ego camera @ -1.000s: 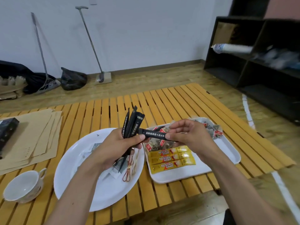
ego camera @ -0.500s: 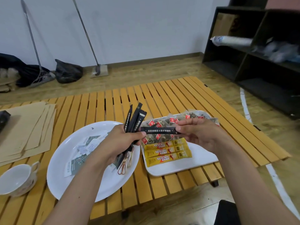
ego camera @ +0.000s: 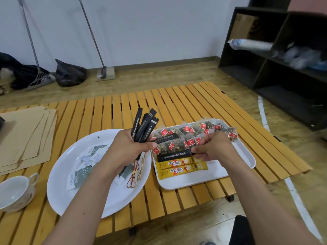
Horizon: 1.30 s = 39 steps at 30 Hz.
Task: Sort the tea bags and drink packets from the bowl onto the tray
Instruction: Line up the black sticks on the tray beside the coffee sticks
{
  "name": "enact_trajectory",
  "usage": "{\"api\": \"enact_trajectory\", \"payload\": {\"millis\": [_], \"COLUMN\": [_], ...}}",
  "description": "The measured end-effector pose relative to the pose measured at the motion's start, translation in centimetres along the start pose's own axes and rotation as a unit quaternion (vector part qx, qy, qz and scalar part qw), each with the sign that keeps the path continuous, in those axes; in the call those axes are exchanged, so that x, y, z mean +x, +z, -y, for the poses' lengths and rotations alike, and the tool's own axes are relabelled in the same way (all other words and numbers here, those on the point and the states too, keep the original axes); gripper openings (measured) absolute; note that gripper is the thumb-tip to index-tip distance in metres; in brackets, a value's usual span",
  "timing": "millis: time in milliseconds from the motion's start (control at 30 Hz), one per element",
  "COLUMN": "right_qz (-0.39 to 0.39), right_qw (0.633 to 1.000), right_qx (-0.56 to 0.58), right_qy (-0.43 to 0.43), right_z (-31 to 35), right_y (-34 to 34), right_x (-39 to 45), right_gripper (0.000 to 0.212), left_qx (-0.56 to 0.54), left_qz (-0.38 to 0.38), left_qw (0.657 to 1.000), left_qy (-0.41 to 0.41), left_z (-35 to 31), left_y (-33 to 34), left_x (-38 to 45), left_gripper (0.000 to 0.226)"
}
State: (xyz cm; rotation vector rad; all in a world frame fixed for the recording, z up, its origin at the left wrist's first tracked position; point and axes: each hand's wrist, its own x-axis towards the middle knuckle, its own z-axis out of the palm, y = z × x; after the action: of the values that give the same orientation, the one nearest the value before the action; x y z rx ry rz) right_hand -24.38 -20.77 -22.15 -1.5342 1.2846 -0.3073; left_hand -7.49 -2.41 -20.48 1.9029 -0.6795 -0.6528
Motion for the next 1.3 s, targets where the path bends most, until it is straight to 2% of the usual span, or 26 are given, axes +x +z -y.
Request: {"api": "enact_trajectory", "payload": {"millis": [167,267,433,567,767,900,967,1100,1200,1300], "right_qz": [-0.028,-0.035,0.080,0.095,0.143,0.187,0.202,0.170,0.194,0.210], "right_qw": [0.998,0.993,0.969,0.956,0.965,0.957,0.954,0.959,0.956,0.953], "right_qx": [-0.047,-0.071,-0.067,-0.063,0.078,0.199,0.211,0.217,0.208,0.204], "right_qy": [-0.033,-0.083,-0.223,-0.269,-0.206,-0.095,-0.074,-0.069,-0.069,-0.074], "right_z": [-0.5,-0.2,0.6,0.7,0.9,0.7,0.7,0.9,0.8,0.8], "right_y": [0.0,-0.7,-0.5,-0.2,-0.7,-0.1,-0.1,-0.5,-0.7,-1.4], "right_x": [0.4,0.0,-2.0,-2.2,-2.3,-2.4,-2.2,-2.1,-2.2,-2.2], "right_gripper": [0.031,0.028,0.027,0.025,0.027,0.035,0.033,0.025,0.018,0.028], "left_qx": [0.015,0.019,0.025,0.013,0.011,0.006,0.013,0.025,0.037,0.028], "left_qz": [0.006,0.007,0.020,0.043,0.064,0.080,0.092,0.086,0.082,0.082], "left_qw": [1.000,1.000,0.999,0.999,0.998,0.997,0.996,0.996,0.996,0.996], "left_qy": [-0.013,-0.015,-0.019,-0.023,-0.019,-0.006,-0.005,0.003,0.013,0.013], "left_z": [0.0,0.0,-0.3,-0.4,-0.4,-0.7,-0.8,-0.6,-0.6,-0.7], "left_y": [0.1,0.1,0.3,0.4,0.3,0.6,0.8,0.4,0.3,0.2], "left_x": [0.1,0.1,0.0,-0.1,-0.3,-0.4,-0.5,-0.5,-0.5,-0.6], "left_gripper": [0.027,0.028,0.024,0.026,0.040,0.040,0.039,0.034,0.029,0.021]}}
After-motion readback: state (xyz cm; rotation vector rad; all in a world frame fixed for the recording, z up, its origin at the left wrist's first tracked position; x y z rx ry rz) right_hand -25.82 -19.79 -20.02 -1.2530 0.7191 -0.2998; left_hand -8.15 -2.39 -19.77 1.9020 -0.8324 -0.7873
